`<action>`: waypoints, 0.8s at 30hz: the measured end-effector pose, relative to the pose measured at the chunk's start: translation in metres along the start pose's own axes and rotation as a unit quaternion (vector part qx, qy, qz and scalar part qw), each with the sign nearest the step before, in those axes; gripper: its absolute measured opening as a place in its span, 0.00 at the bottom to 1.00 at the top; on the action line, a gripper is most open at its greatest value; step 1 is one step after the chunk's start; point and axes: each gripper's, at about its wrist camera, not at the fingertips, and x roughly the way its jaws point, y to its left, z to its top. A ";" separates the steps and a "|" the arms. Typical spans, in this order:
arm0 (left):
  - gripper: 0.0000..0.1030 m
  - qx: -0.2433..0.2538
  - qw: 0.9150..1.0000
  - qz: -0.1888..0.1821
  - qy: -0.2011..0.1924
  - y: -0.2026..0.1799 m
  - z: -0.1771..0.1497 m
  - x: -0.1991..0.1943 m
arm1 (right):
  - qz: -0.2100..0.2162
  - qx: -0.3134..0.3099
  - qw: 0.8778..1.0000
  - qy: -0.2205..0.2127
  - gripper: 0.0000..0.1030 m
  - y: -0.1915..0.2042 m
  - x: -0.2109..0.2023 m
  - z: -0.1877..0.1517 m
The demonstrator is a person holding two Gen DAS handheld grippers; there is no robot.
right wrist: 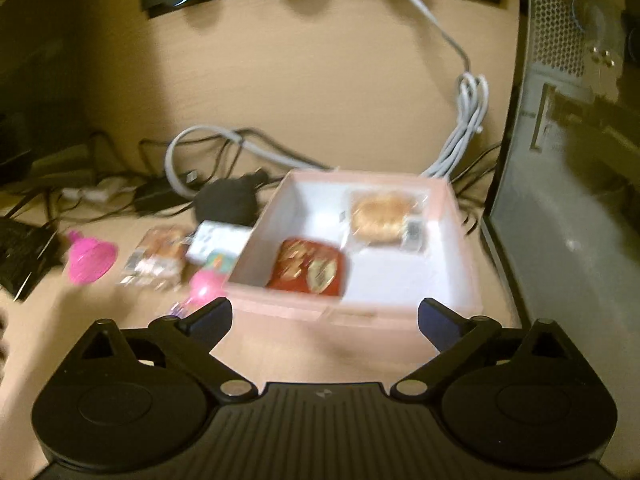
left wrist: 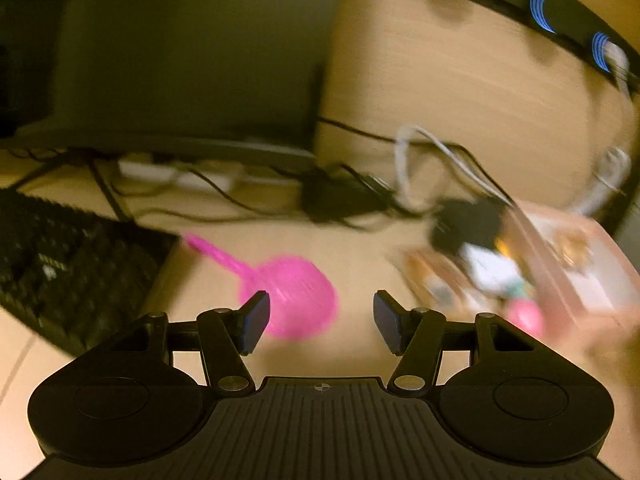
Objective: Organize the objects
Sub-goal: 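Grasp the pink strainer scoop by its handle with the left tool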
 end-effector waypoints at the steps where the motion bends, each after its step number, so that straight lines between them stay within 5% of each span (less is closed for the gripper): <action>1: 0.60 -0.008 1.000 0.009 0.003 0.003 0.005 0.008 | 0.001 -0.002 1.000 0.003 0.97 0.006 -0.004 -0.006; 5: 0.60 -0.059 0.997 0.039 0.022 0.013 0.021 0.043 | -0.007 -0.008 1.000 0.020 0.97 0.022 -0.013 -0.027; 11: 0.66 -0.041 0.992 0.112 0.043 0.006 0.026 0.075 | -0.021 -0.001 0.998 0.052 0.97 0.028 -0.015 -0.046; 16: 0.65 -0.035 0.991 0.122 0.036 0.003 0.026 0.081 | -0.027 0.008 0.998 0.060 1.00 0.026 -0.018 -0.053; 20: 0.65 -0.050 0.991 0.101 0.078 0.001 0.020 0.095 | -0.018 0.013 0.998 0.065 1.00 0.030 -0.017 -0.055; 24: 0.66 -0.043 0.991 0.107 0.064 -0.001 0.014 0.094 | -0.021 -0.011 0.998 0.055 1.00 0.041 -0.016 -0.059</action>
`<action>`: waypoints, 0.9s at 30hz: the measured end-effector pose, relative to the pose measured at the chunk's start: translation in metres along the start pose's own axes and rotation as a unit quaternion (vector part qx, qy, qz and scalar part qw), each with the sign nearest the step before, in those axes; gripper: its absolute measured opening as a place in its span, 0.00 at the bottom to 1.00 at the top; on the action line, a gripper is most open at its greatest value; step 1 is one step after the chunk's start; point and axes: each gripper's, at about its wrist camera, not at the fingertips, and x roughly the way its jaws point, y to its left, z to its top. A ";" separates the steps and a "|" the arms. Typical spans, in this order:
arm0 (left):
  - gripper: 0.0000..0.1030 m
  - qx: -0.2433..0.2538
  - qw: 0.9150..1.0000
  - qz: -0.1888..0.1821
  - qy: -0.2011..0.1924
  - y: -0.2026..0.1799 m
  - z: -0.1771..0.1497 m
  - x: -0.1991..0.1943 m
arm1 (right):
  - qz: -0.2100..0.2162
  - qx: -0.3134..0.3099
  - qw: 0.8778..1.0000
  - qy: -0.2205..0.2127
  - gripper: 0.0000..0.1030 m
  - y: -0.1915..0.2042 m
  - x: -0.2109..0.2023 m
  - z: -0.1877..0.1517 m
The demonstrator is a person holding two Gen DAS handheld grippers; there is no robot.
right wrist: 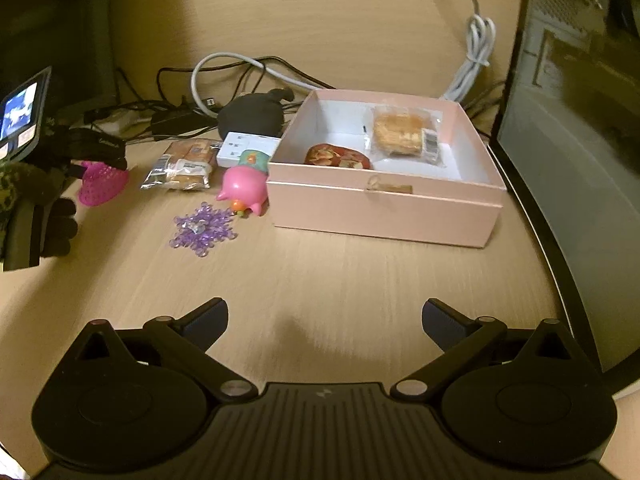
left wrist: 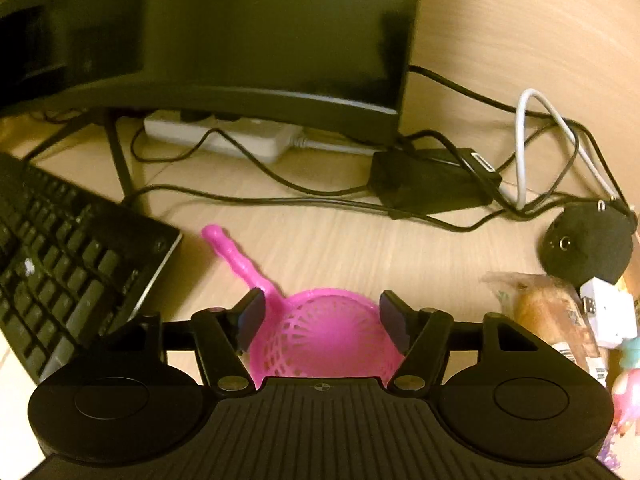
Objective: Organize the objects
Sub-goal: 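Grasp the pink strainer scoop by its handle with the left tool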
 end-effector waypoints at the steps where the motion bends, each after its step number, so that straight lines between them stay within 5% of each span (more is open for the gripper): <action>1: 0.66 -0.003 1.000 -0.004 -0.004 0.001 -0.001 -0.002 | -0.001 -0.005 1.000 -0.005 1.00 0.002 0.000 -0.001; 6: 0.49 0.020 0.999 -0.026 -0.016 0.000 -0.012 -0.019 | -0.007 0.002 0.999 -0.032 1.00 0.003 0.000 -0.003; 10: 0.41 0.035 0.996 -0.074 -0.020 -0.004 -0.032 -0.049 | 0.022 -0.007 1.000 -0.007 1.00 0.007 0.013 0.003; 11: 0.01 0.044 0.995 -0.082 -0.020 -0.006 -0.039 -0.059 | 0.031 -0.009 0.999 -0.001 1.00 0.010 0.018 0.004; 12: 0.09 0.048 0.995 -0.089 -0.017 -0.007 -0.045 -0.066 | 0.040 -0.011 0.999 0.004 1.00 0.012 0.023 0.006; 18: 0.09 0.049 0.989 -0.139 0.006 -0.002 -0.087 -0.112 | 0.091 -0.034 0.995 0.023 1.00 0.045 0.060 0.018; 27: 0.09 0.039 0.989 -0.134 0.042 0.021 -0.121 -0.124 | 0.095 -0.082 0.992 0.013 0.99 0.093 0.105 0.041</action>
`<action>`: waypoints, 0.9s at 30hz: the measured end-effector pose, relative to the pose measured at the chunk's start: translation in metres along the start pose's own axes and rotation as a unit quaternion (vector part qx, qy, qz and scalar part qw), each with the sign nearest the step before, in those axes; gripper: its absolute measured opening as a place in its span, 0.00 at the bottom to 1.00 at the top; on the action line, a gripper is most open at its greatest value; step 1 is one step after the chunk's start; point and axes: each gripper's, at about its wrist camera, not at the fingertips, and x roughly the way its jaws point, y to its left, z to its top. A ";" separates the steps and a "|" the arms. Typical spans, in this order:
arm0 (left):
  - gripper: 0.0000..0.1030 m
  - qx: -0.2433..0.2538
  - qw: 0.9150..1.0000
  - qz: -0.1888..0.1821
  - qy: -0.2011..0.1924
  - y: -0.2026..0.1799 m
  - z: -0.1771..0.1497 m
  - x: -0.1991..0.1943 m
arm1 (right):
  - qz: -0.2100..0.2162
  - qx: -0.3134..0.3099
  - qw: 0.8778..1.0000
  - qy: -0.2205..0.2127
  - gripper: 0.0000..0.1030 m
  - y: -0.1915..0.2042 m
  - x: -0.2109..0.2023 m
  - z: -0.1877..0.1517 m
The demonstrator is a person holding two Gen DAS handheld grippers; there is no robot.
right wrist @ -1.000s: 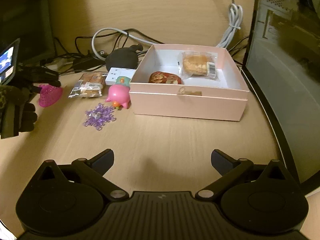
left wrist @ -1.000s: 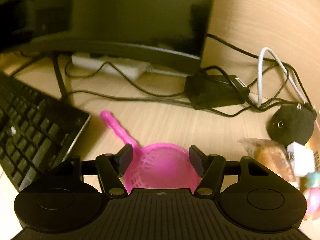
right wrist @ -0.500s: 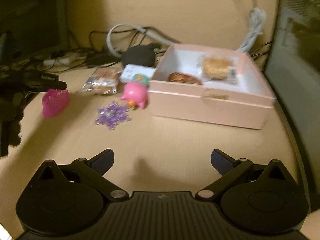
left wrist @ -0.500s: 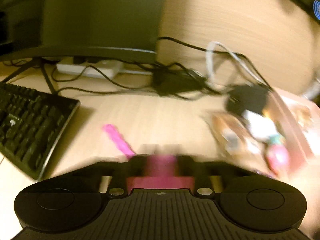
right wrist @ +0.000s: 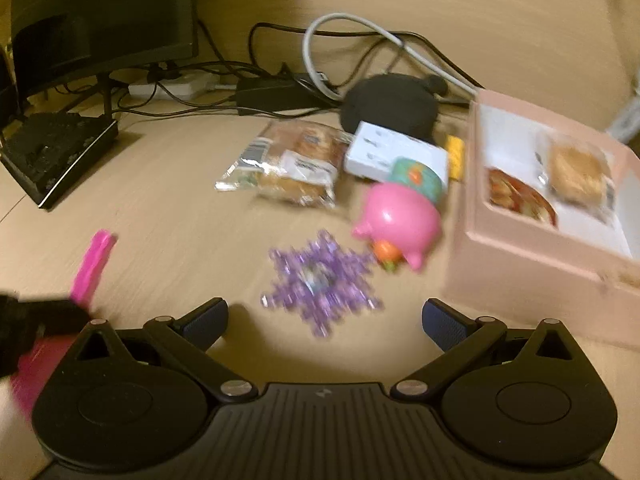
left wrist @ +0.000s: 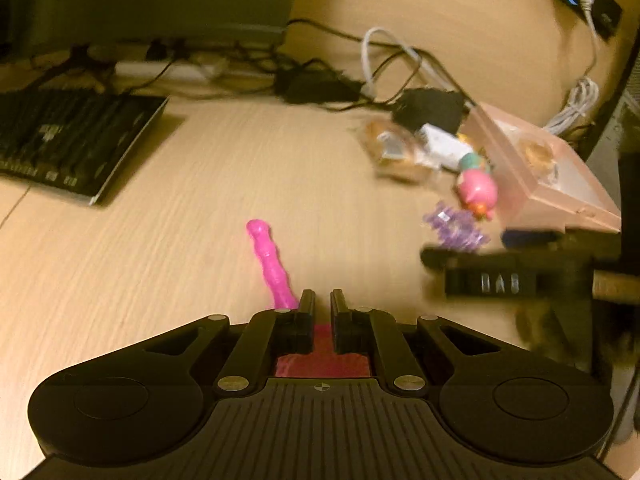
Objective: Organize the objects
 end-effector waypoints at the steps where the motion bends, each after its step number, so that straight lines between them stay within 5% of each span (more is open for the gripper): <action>1: 0.09 -0.008 1.000 0.001 0.001 0.004 -0.002 0.000 | 0.001 0.000 1.000 -0.001 0.94 0.002 0.003 0.004; 6: 0.10 -0.024 1.000 0.004 -0.007 0.010 -0.004 -0.003 | 0.010 -0.017 1.000 -0.008 0.52 0.011 -0.001 0.012; 17: 0.11 -0.018 1.000 0.017 -0.009 0.007 0.002 0.004 | -0.005 -0.024 1.000 0.009 0.52 -0.013 -0.059 -0.040; 27: 0.12 -0.021 1.000 0.015 -0.006 0.006 0.004 0.006 | -0.021 0.013 1.000 0.013 0.83 -0.031 -0.075 -0.061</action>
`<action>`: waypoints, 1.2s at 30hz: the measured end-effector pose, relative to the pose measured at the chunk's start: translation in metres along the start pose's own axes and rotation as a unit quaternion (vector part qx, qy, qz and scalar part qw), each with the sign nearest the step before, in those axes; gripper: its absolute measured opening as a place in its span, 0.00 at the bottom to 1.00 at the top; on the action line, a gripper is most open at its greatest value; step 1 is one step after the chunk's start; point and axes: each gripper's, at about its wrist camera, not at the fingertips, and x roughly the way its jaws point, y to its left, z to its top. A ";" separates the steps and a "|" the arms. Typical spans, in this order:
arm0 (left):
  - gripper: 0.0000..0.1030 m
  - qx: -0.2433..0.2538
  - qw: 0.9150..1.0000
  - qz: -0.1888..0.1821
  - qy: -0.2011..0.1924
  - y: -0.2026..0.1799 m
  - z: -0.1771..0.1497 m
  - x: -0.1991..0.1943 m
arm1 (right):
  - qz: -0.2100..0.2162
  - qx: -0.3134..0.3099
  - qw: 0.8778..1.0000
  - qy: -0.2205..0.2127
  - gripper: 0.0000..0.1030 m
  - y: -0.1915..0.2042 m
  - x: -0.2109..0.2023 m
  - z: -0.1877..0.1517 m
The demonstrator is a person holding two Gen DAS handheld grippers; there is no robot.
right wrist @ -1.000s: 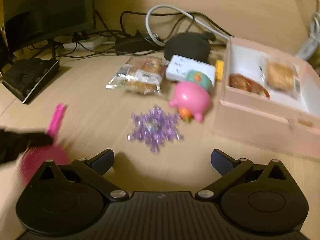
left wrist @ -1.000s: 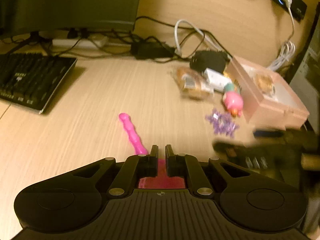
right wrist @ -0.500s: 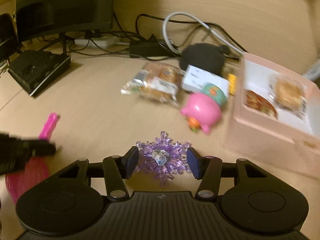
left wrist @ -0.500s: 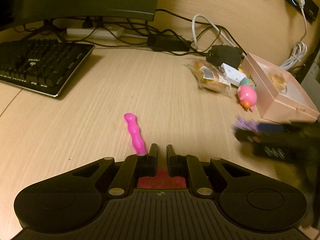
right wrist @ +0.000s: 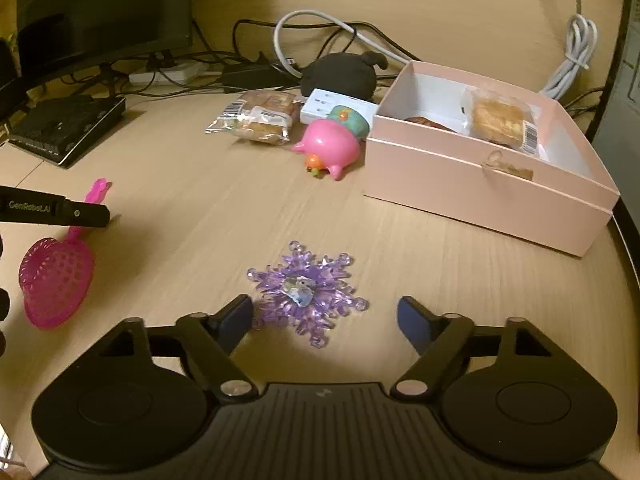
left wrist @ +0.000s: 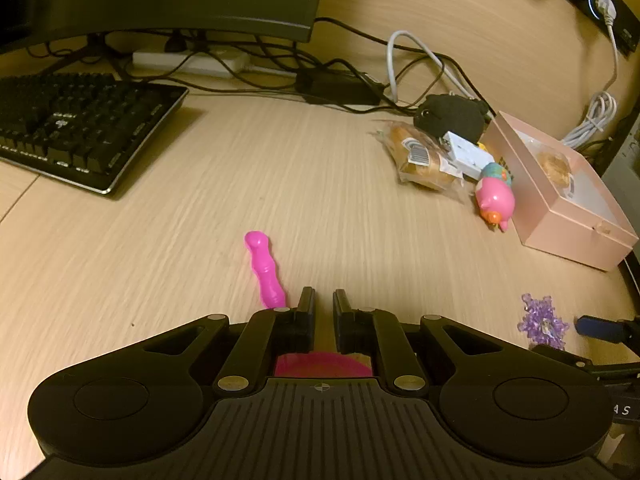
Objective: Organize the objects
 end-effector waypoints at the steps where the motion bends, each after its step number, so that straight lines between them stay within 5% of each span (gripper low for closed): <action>1: 0.12 -0.001 1.000 -0.001 0.000 0.001 0.000 0.000 | -0.001 0.001 1.000 0.001 0.86 0.000 0.001 0.000; 4: 0.12 0.001 1.000 -0.003 0.001 0.002 0.001 0.001 | -0.003 0.010 1.000 0.004 1.00 -0.001 0.004 -0.002; 9: 0.17 -0.002 0.999 -0.020 -0.026 -0.004 0.002 -0.022 | 0.000 0.007 1.000 0.000 1.00 -0.004 0.005 -0.004; 14: 0.17 0.043 0.996 0.016 -0.071 -0.013 -0.021 -0.073 | 0.010 -0.006 1.000 -0.009 1.00 -0.006 0.005 -0.005; 18: 0.17 0.024 0.995 0.056 -0.077 -0.014 -0.042 -0.090 | 0.022 -0.020 0.999 -0.018 1.00 -0.008 0.005 -0.006; 22: 0.17 -0.012 0.995 0.065 -0.072 -0.017 -0.047 -0.080 | 0.033 -0.032 0.999 -0.028 1.00 -0.010 0.006 -0.008; 27: 0.23 0.016 0.992 0.075 -0.099 -0.029 -0.052 -0.066 | 0.035 -0.032 0.998 -0.031 1.00 -0.010 0.005 -0.008; 36: 0.23 0.055 0.990 0.015 -0.127 -0.040 -0.043 -0.042 | 0.037 -0.032 0.998 -0.032 1.00 -0.010 0.004 -0.009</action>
